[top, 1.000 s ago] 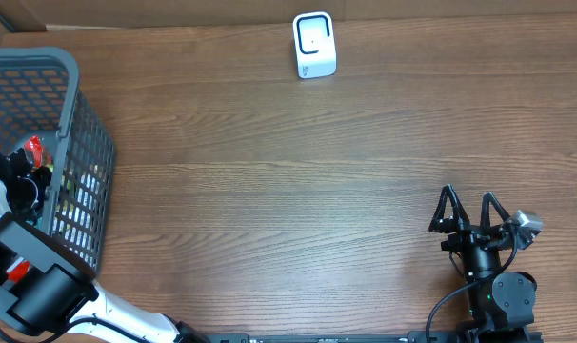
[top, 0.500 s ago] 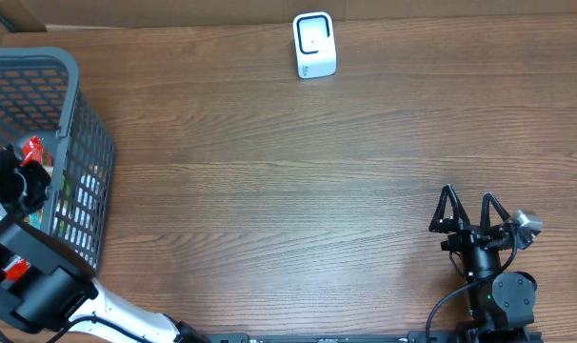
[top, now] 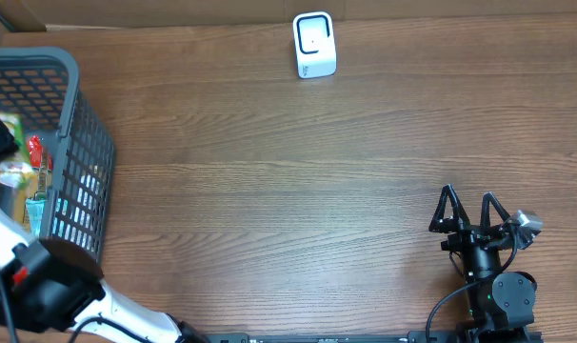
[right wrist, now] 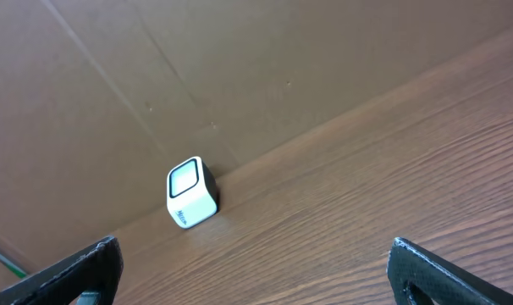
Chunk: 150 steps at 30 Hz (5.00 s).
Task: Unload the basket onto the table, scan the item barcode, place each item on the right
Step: 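Reach the left gripper into the basket and grasp the green juice carton, then carry the green carton out and set it upright on the table center, then return the left gripper to the basket and grasp the white gold-capped tube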
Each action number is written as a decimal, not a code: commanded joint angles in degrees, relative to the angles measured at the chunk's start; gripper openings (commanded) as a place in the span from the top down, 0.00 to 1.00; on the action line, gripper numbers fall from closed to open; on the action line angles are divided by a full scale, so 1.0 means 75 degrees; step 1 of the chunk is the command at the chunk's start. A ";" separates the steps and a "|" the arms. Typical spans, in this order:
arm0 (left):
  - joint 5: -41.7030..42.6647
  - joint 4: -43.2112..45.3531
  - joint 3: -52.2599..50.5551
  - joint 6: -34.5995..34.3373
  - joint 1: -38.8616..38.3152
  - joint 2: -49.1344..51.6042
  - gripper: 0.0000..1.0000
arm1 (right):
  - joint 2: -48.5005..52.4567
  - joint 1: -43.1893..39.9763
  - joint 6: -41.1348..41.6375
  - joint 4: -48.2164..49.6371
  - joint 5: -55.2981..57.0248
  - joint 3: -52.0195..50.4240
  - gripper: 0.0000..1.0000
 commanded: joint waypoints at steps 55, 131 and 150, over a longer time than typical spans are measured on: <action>0.1440 1.0279 -0.8612 -0.7437 -1.0279 -0.0664 0.96 | -0.0090 -0.0029 -0.0012 0.0038 0.0047 -0.0079 0.00; -0.1746 0.1011 -0.3646 -0.1370 0.0490 -0.2597 0.12 | -0.0090 -0.0029 -0.0012 0.0038 0.0047 -0.0079 0.00; 0.0041 0.4319 -0.7032 0.1504 0.0490 -0.2582 0.14 | -0.0090 -0.0029 -0.0012 0.0035 0.0047 -0.0079 0.00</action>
